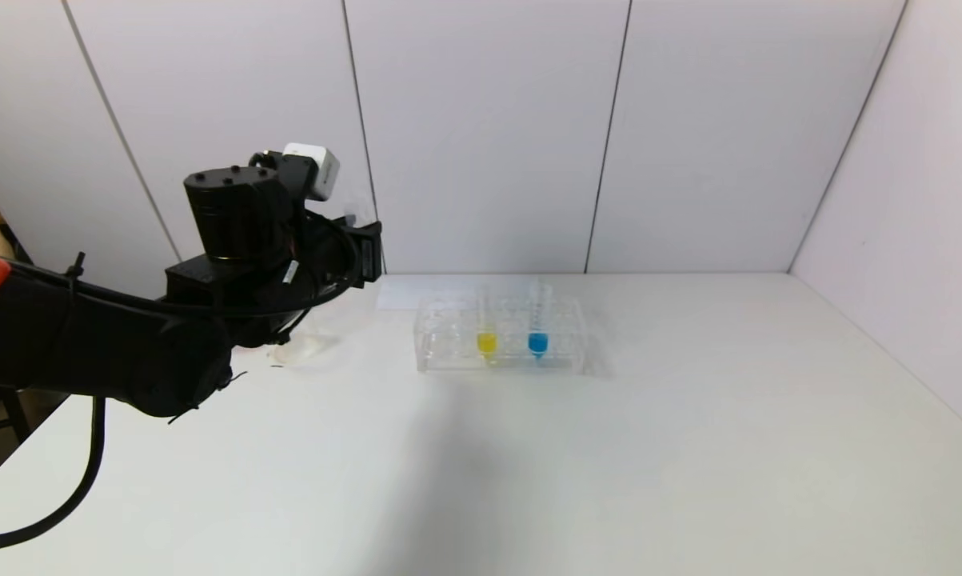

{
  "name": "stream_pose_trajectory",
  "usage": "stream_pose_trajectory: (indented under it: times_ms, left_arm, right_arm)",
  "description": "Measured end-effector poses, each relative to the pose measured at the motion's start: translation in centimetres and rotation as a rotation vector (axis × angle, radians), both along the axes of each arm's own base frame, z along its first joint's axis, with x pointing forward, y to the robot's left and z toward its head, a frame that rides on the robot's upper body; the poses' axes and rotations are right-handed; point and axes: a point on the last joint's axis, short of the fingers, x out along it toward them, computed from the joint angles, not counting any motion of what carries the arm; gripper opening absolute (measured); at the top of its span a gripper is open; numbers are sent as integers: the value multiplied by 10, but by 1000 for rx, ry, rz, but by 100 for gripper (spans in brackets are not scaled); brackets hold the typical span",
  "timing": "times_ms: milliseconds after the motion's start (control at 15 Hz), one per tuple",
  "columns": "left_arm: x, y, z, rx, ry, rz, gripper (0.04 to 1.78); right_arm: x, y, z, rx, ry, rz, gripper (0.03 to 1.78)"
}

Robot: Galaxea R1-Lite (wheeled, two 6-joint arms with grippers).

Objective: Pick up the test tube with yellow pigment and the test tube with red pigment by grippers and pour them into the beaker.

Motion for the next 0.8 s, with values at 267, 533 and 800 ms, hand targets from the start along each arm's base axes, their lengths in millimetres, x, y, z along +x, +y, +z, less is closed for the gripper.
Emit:
stream_pose_trajectory:
  times_ms: [267, 533, 800]
  left_arm:
    - [3, 20, 7, -5, -8, 57, 47]
    - [5, 35, 8, -7, -4, 100, 47]
    - [8, 52, 7, -5, 3, 148, 47]
  right_arm:
    - [0, 0, 0, 0, 0, 0, 170]
    - [0, 0, 0, 0, 0, 0, 170]
    - [0, 0, 0, 0, 0, 0, 170]
